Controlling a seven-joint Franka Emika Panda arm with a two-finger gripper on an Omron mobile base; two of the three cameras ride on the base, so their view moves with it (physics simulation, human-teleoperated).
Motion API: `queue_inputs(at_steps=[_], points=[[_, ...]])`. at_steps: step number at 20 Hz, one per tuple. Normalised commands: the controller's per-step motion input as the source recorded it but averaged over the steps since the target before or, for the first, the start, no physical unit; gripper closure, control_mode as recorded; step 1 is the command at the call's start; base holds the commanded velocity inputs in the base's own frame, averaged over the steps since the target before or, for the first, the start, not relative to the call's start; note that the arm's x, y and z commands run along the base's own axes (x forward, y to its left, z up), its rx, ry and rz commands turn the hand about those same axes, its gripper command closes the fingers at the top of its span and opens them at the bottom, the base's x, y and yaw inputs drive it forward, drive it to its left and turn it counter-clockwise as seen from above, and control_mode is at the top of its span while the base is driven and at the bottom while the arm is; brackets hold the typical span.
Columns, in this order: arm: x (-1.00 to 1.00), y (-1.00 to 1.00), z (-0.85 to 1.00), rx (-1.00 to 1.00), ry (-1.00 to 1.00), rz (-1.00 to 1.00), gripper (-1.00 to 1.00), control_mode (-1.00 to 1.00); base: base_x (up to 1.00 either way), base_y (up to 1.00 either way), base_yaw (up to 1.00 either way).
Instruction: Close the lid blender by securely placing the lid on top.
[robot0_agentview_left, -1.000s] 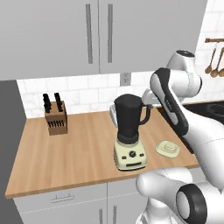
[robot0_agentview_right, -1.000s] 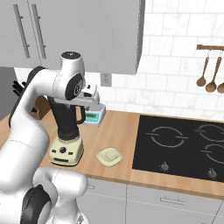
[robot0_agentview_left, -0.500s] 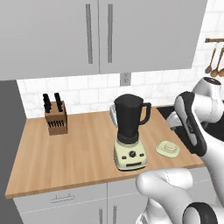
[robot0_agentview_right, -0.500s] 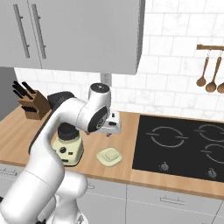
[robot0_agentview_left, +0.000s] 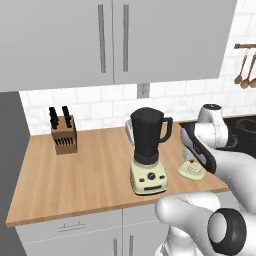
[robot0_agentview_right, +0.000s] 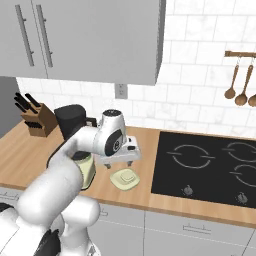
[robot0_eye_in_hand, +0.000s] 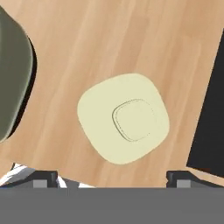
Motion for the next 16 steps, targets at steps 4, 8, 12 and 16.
queue_inputs(at_steps=[4,8,12,16], points=[[0.33,-0.09,-0.46,0.0,0.08,0.39,-1.0,-1.0,0.0,0.0,0.0],[0.04,-0.25,-0.27,0.0,0.03,0.29,-1.0,-1.0,0.0,0.0,0.0],[-0.01,-0.16,-0.1,0.0,0.0,0.15,-1.0,-1.0,0.0,0.0,0.0],[0.0,-0.02,-0.25,0.0,0.03,0.09,-1.0,-1.0,0.0,0.0,0.0]])
